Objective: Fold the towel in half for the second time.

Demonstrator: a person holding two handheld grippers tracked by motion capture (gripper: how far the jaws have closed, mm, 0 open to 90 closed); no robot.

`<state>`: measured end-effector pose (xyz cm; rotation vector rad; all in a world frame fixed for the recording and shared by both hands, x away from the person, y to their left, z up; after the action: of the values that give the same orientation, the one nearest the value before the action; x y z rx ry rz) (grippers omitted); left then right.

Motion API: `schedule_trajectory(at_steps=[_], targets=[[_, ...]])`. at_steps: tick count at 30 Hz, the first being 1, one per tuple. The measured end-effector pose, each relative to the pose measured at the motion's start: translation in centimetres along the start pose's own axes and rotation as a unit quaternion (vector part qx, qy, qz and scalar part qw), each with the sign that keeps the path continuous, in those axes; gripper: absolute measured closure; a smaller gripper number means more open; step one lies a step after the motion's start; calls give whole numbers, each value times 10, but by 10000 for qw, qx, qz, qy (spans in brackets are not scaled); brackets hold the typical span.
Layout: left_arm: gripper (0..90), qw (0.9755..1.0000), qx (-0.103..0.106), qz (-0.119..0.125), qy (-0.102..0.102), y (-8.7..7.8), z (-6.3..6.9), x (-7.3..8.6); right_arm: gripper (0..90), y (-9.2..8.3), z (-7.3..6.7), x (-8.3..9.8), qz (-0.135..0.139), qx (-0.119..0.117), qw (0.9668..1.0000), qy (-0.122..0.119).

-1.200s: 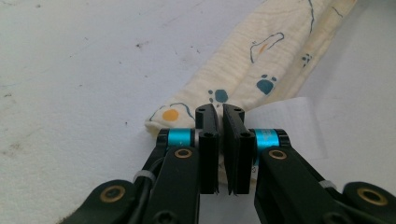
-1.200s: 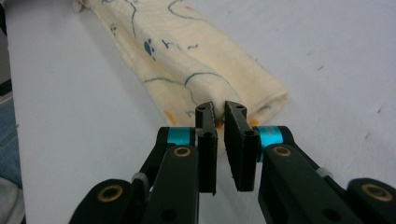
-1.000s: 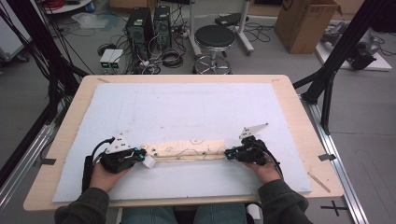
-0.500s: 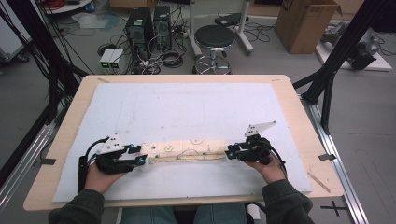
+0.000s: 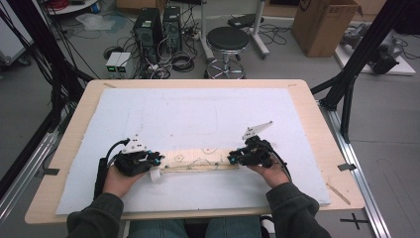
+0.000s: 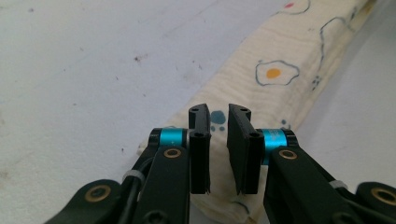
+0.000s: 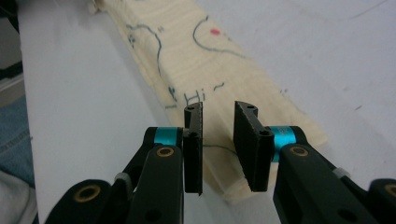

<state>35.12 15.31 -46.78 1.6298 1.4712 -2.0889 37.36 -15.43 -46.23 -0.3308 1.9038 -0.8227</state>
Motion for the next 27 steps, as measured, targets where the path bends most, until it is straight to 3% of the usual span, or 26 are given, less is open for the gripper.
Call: schedule_trajectory(at_steps=[5,22,25,27], targets=[[773,9998,45,-164,-35,5,-2,6,762,5,0,14,-239,23,9997,-28],[769,9996,-63,-261,126,9,-1,13,766,7,-7,27,-151,312,9990,-282],[726,10000,-18,-75,61,6,-1,9,740,6,-7,25,-140,267,9992,-276],[704,9998,103,187,-32,0,0,2,717,2,-9,19,-2,206,9994,-288]])
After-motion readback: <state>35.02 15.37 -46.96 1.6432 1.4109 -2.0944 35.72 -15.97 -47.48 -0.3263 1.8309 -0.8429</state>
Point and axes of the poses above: each handheld gripper's, and its own axes: y roughly forward along the jaws, x roughly out of its underside, z roughly to its right, the point moved 7 cm from there along y, roughly forward along the jaws, and after that the axes turned 5 degrees about -x, right-handed, at the moved point
